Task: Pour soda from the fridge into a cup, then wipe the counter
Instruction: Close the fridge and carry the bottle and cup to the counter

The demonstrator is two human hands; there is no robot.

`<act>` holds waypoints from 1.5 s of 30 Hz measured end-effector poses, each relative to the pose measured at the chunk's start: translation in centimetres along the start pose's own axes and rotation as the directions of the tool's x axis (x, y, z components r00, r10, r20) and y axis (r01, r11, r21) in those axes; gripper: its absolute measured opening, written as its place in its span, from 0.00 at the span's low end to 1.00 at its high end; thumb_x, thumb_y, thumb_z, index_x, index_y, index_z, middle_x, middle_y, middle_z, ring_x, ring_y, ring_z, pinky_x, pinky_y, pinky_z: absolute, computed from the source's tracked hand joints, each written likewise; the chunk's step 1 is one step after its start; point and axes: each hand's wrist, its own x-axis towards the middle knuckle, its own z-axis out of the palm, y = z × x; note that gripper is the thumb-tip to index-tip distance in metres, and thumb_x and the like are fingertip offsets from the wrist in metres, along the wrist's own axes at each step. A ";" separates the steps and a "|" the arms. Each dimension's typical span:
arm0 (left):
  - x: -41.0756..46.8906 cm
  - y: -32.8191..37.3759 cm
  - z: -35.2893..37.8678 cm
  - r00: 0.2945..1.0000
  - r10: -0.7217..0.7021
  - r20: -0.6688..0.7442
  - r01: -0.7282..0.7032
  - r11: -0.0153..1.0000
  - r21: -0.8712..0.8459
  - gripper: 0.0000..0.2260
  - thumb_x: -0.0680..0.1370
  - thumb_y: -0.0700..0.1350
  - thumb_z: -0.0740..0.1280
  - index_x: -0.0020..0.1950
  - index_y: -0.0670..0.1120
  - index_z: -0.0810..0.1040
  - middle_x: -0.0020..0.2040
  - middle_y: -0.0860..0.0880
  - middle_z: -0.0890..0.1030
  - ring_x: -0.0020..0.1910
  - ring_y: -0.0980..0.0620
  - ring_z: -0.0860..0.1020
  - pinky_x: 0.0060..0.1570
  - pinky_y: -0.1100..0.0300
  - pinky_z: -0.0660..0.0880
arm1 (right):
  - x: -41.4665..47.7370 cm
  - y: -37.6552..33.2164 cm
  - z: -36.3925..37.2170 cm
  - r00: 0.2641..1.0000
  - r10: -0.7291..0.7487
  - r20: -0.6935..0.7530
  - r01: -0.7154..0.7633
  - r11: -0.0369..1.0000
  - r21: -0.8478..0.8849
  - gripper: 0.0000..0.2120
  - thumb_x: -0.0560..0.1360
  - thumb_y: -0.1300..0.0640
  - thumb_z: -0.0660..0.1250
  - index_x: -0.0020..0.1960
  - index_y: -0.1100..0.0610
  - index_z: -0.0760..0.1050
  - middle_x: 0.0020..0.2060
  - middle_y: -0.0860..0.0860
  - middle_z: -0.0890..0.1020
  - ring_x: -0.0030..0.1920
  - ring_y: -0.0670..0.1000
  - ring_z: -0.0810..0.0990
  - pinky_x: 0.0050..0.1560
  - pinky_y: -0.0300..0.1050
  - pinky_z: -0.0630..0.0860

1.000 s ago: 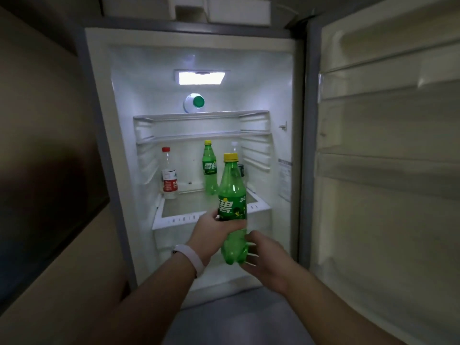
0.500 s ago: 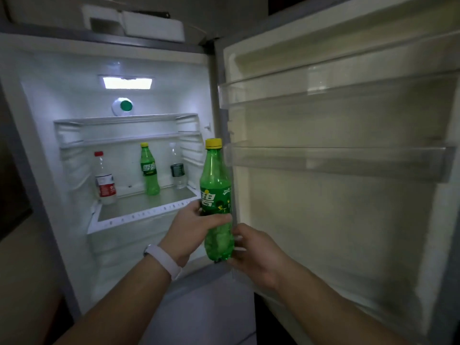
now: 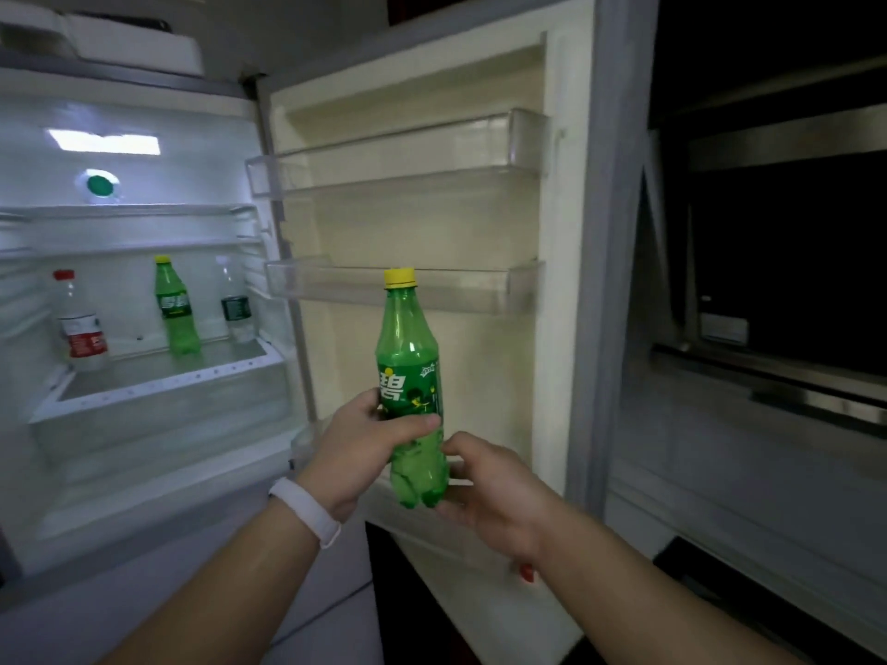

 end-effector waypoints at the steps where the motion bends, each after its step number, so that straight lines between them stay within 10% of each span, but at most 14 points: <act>1: -0.6 -0.1 1.4 1.000 0.001 0.004 -0.001 1.000 -0.001 0.14 0.69 0.40 0.78 0.53 0.47 0.84 0.47 0.48 0.88 0.46 0.49 0.86 0.45 0.55 0.81 | -1.0 -0.1 -1.2 1.000 0.004 -0.012 -0.004 1.000 -0.003 0.13 0.77 0.60 0.62 0.59 0.64 0.78 0.39 0.57 0.85 0.36 0.53 0.83 0.37 0.43 0.80; 21: -3.3 -0.6 16.1 0.991 -0.069 0.112 0.070 0.998 -0.006 0.20 0.64 0.41 0.81 0.54 0.46 0.82 0.49 0.47 0.87 0.48 0.46 0.86 0.48 0.52 0.81 | -8.5 -2.0 -15.2 0.995 -0.018 -0.095 0.025 0.997 0.076 0.14 0.77 0.60 0.64 0.60 0.65 0.77 0.53 0.62 0.83 0.50 0.58 0.85 0.48 0.50 0.82; 24: -2.2 -1.1 17.1 0.988 -0.067 0.141 0.070 0.997 -0.017 0.24 0.60 0.45 0.81 0.55 0.46 0.82 0.50 0.47 0.87 0.50 0.46 0.86 0.49 0.53 0.81 | -7.6 -2.7 -16.6 0.982 -0.055 -0.182 0.040 0.996 -0.083 0.14 0.78 0.58 0.62 0.61 0.63 0.76 0.46 0.56 0.84 0.42 0.51 0.84 0.39 0.42 0.80; 29: -0.8 -1.8 17.6 0.983 -0.078 0.167 0.084 0.996 -0.028 0.28 0.57 0.48 0.81 0.56 0.47 0.82 0.51 0.46 0.87 0.51 0.45 0.85 0.54 0.47 0.79 | -4.9 -5.1 -18.0 0.881 -0.346 -0.324 0.163 0.863 -0.477 0.08 0.77 0.53 0.62 0.56 0.51 0.72 0.50 0.49 0.80 0.48 0.41 0.80 0.53 0.38 0.77; 31: -0.5 -1.8 17.4 0.983 -0.081 0.165 0.087 0.996 -0.030 0.28 0.57 0.49 0.82 0.55 0.47 0.82 0.51 0.46 0.87 0.51 0.45 0.85 0.51 0.49 0.80 | -3.8 -5.8 -18.1 0.830 -0.482 -0.279 0.235 0.757 -0.610 0.16 0.78 0.50 0.63 0.64 0.43 0.67 0.57 0.39 0.74 0.51 0.30 0.75 0.53 0.26 0.70; 34: -0.3 -1.7 16.8 0.985 -0.068 0.160 0.075 0.996 -0.041 0.28 0.56 0.49 0.82 0.55 0.47 0.83 0.51 0.46 0.87 0.50 0.46 0.86 0.46 0.55 0.81 | -1.6 -6.2 -18.8 0.805 -0.563 -0.186 0.252 0.609 -0.752 0.36 0.77 0.43 0.62 0.79 0.45 0.50 0.71 0.39 0.60 0.72 0.40 0.59 0.71 0.41 0.56; 45: -1.4 -0.6 14.4 0.995 -0.053 0.079 0.056 0.997 -0.045 0.27 0.57 0.37 0.83 0.55 0.41 0.82 0.49 0.42 0.87 0.49 0.41 0.85 0.55 0.46 0.79 | -1.0 -4.1 -18.7 0.813 -0.580 -0.060 0.307 0.514 -0.801 0.37 0.80 0.47 0.60 0.77 0.37 0.38 0.77 0.35 0.44 0.75 0.36 0.45 0.73 0.36 0.44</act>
